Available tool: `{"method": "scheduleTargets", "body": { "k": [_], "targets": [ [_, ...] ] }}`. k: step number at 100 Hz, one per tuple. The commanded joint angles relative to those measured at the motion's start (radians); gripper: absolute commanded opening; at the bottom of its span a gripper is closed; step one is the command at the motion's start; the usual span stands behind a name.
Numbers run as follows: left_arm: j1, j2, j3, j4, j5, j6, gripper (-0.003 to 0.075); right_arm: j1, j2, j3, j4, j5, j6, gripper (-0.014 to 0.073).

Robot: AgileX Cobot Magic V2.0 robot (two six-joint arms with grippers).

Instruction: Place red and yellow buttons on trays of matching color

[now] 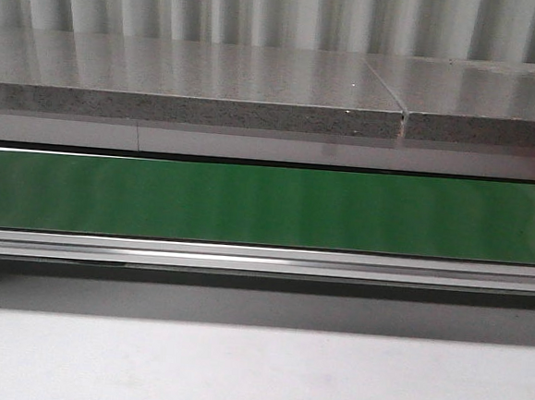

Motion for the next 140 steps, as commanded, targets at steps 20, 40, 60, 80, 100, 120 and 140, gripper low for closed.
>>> {"method": "scheduleTargets", "body": {
  "k": [20,40,60,80,100,120,140],
  "targets": [
    [-0.005,0.011,-0.026,-0.015,-0.109,0.002,-0.0020,0.033,-0.258,0.163,0.001,-0.134,-0.011,-0.0066],
    [-0.005,0.011,-0.026,-0.015,-0.125,0.002,-0.0020,0.033,-0.466,0.266,0.001,-0.132,-0.011,-0.0066],
    [-0.005,0.011,-0.026,-0.015,-0.125,0.002,-0.0020,0.033,-0.648,0.347,0.001,-0.130,-0.011,-0.0066],
    [-0.005,0.011,-0.026,-0.015,-0.148,0.002,-0.0020,0.033,-0.757,0.378,0.001,-0.132,-0.011,-0.0066],
    [-0.005,0.035,-0.026,-0.013,-0.150,0.002,-0.0020,0.033,-0.762,0.378,0.001,-0.127,-0.011,-0.0066],
    [-0.005,0.169,-0.086,0.009,-0.154,-0.018,-0.0020,0.033,-0.762,0.378,0.001,-0.127,-0.011,-0.0066],
    [-0.005,0.385,-0.199,0.064,-0.154,-0.124,-0.0020,0.033,-0.762,0.378,0.001,-0.127,-0.011,-0.0066]
  ]
}}
